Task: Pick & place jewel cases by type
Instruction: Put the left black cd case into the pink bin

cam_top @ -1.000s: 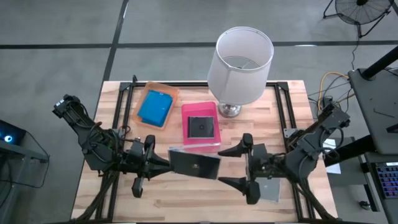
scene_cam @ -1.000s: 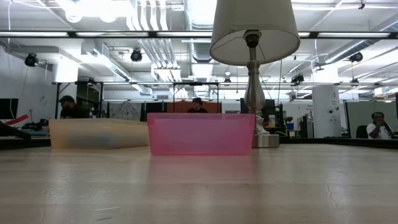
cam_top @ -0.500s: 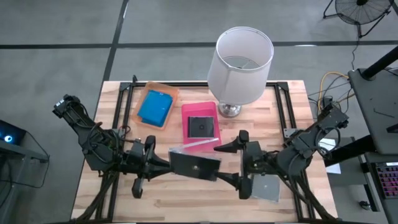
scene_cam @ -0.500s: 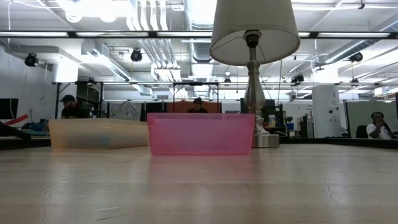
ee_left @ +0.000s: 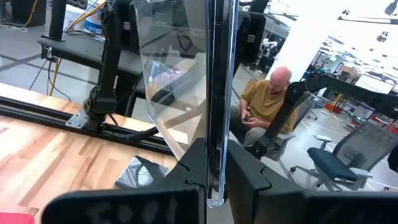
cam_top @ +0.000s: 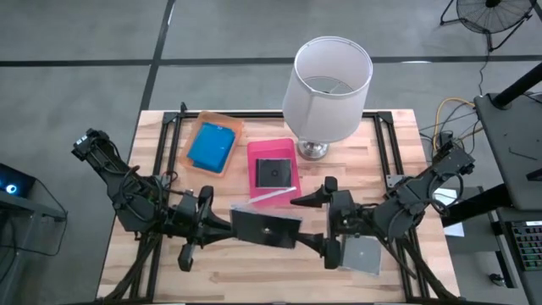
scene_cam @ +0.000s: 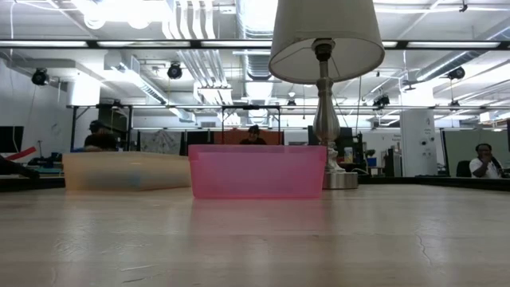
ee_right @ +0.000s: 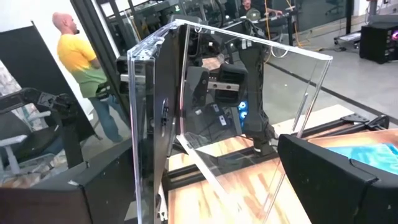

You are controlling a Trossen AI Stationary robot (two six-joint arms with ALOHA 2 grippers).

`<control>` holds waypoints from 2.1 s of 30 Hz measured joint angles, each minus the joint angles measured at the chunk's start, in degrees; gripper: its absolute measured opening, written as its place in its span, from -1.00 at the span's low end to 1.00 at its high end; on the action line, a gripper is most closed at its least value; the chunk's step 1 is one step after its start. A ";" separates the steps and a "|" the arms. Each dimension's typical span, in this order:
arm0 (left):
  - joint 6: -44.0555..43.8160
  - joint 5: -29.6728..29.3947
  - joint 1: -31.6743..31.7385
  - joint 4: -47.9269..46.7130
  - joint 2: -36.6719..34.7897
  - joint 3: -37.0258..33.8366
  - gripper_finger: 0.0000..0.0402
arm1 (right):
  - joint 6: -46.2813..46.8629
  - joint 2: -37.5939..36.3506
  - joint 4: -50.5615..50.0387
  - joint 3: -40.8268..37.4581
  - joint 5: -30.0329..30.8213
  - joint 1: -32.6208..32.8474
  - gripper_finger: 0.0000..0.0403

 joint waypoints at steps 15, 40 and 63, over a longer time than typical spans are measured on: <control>4.38 1.09 0.21 -0.25 -1.84 -0.02 -0.96 | -0.40 -2.41 -2.40 0.02 -1.23 4.20 0.79; 3.75 6.36 2.40 0.91 -0.72 -0.04 -0.96 | -2.83 -2.82 -4.24 0.02 -3.24 4.31 0.79; 3.67 8.05 5.62 0.91 -0.23 -0.09 -0.96 | -0.41 -2.26 -3.13 0.02 -4.37 2.54 0.79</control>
